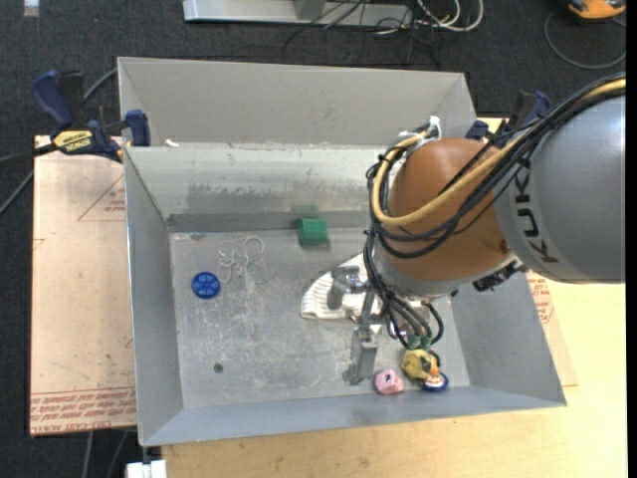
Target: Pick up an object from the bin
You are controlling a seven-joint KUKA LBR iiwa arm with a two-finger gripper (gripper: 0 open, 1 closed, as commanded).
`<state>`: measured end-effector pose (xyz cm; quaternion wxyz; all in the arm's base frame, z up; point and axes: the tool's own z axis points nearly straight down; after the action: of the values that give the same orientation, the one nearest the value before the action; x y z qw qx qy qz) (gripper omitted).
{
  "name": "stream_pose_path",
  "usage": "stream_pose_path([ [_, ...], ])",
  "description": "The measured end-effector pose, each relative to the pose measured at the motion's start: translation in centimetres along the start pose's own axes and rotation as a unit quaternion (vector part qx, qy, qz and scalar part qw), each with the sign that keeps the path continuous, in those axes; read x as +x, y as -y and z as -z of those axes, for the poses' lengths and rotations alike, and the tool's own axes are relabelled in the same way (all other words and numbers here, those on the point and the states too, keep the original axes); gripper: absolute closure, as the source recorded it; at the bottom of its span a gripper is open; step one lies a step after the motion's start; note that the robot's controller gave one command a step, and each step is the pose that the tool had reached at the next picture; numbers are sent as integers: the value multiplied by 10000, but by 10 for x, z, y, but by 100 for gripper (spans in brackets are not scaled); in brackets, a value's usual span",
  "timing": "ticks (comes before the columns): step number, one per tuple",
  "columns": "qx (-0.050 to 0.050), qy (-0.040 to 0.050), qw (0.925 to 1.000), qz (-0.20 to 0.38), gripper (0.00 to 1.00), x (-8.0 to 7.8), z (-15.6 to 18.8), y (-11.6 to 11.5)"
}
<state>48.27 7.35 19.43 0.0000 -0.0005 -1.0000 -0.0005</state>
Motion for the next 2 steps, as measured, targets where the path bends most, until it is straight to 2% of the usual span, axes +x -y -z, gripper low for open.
stream_pose_path([
  [1, -4, -14, 9976, -692, 0, -47, -97, 36],
  [2, -6, 13, 10000, -34, 100, -89, -70, 22],
])
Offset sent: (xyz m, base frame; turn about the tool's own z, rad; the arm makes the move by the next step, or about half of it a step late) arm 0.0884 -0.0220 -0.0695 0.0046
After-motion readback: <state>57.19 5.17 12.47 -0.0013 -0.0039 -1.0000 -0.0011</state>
